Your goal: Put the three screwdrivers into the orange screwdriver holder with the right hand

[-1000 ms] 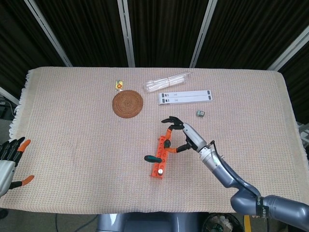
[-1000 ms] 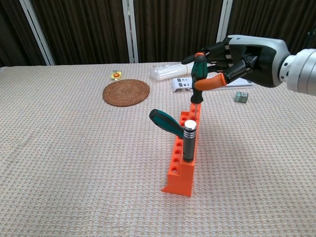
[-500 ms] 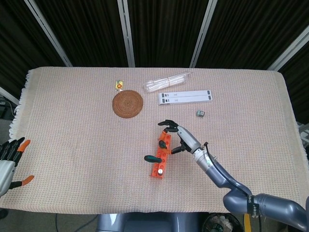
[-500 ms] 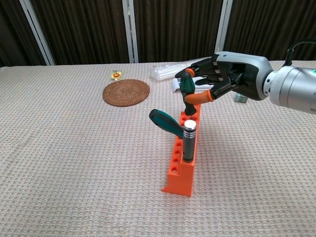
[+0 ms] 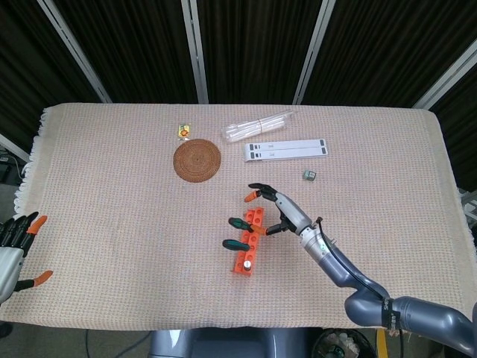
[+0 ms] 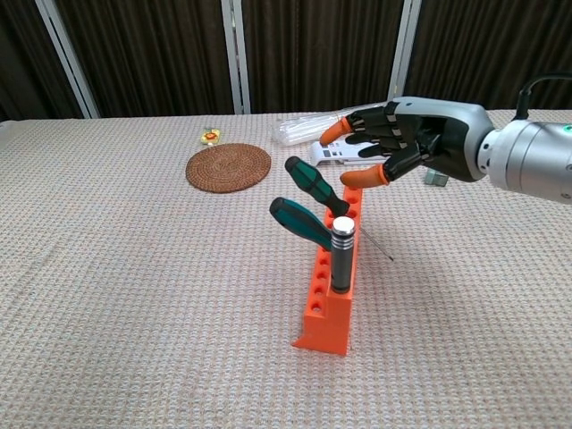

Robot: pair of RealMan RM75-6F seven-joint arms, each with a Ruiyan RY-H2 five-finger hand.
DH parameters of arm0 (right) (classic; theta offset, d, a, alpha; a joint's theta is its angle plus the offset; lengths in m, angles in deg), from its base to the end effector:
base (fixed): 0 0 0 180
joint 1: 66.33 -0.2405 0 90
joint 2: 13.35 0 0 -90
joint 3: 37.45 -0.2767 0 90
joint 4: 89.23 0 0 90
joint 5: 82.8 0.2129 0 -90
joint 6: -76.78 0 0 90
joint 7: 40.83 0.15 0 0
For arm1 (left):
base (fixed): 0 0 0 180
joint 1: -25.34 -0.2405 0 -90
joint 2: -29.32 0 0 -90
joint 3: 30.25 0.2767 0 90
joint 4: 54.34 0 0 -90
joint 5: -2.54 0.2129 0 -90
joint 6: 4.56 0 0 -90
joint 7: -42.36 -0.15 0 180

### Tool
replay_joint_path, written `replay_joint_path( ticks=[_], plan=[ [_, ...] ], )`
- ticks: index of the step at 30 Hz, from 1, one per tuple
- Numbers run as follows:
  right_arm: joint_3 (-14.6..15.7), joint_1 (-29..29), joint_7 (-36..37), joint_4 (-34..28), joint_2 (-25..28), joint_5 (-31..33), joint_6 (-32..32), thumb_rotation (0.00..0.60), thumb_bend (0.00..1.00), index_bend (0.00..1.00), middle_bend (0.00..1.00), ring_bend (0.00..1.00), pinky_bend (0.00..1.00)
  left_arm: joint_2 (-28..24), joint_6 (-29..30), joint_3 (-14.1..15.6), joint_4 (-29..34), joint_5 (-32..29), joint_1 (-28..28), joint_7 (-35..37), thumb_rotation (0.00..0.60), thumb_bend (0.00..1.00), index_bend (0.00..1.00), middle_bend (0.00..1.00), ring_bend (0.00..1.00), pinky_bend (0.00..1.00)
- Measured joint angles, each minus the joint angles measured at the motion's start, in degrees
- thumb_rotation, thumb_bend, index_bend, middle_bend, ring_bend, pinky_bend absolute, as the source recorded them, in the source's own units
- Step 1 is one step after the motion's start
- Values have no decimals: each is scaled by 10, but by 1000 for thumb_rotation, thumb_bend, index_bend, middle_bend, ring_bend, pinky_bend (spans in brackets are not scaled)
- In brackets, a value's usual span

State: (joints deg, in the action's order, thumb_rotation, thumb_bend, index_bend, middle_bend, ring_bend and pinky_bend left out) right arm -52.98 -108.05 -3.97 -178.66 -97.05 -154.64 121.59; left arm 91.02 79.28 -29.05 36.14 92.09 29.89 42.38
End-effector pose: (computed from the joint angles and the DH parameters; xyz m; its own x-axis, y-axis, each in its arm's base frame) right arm -0.1338 -0.3634 -0.0039 -0.3730 -0.5825 0.7222 -0.8609 -0.0731 -0.5035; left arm -0.3404 0.1718 0.1670 0.4705 0.0911 0.8777 0.8823 -0.0621 -0.4665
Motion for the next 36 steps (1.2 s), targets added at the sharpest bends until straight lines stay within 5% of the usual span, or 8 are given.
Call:
replay_joint_path(
  ticks=[13, 24, 36],
  plan=[
    [3, 38, -42, -35, 68, -45, 76, 600, 229, 199, 72, 0, 0, 3, 11, -4, 3, 6, 0, -6, 600, 85, 0, 0, 0, 0],
    [49, 128, -293, -24, 112, -52, 230, 600, 235, 222, 77, 0, 0, 16, 27, -13, -6, 10, 1, -7, 600, 90, 0, 0, 0, 0],
    [123, 249, -463, 4, 137, -66, 352, 600, 235, 50, 0, 0, 0, 35, 38, -15, -7, 19, 1, -16, 600, 92, 0, 0, 0, 0]
  ],
)
